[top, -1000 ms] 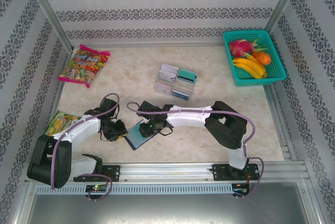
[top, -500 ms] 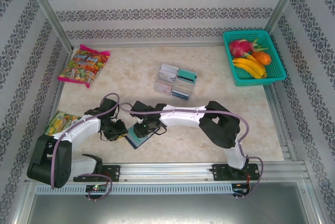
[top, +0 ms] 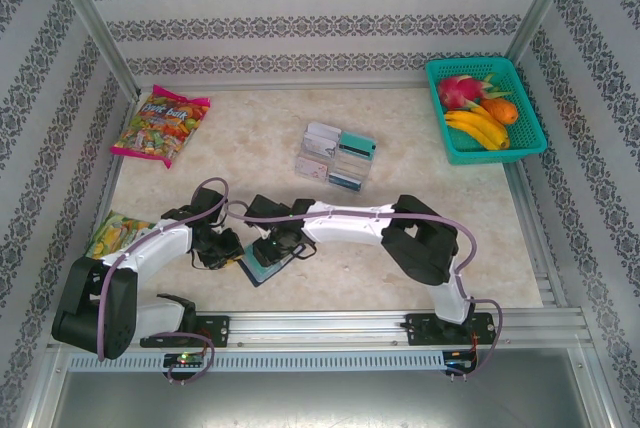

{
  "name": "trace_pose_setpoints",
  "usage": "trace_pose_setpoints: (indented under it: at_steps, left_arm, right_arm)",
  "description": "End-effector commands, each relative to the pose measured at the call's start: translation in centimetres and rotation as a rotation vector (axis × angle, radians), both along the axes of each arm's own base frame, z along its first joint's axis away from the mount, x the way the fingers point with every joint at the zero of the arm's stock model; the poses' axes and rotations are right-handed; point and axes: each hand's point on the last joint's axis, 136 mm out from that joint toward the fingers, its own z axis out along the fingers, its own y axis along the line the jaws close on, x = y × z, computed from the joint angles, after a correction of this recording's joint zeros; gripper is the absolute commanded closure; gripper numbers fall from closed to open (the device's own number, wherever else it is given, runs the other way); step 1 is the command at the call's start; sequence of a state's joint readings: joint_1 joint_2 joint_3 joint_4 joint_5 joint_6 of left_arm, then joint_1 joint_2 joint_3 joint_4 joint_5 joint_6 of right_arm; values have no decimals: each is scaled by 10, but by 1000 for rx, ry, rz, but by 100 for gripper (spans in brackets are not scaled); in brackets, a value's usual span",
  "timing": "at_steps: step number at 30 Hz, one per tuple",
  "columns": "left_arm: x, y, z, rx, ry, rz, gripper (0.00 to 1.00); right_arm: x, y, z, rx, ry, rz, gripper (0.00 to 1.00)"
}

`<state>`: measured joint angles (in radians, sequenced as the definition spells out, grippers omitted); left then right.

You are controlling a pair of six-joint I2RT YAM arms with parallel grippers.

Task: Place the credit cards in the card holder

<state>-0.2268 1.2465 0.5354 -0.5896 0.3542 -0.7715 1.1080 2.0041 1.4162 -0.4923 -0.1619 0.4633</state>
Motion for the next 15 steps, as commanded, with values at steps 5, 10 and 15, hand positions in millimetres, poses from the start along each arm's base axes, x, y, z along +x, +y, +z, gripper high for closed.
trace_pose_setpoints:
  at_steps: [5, 10, 15]
  left_arm:
    - [8, 5, -6, 34, -27, -11, 78]
    - [7, 4, -7, 28, -26, -10, 78]
    - [9, 3, -5, 26, -33, -11, 78]
  right_arm:
    - [28, -25, 63, 144, -76, -89, 64]
    - [51, -71, 52, 174, -45, -250, 61]
    - [58, -91, 23, 133, -6, -291, 57]
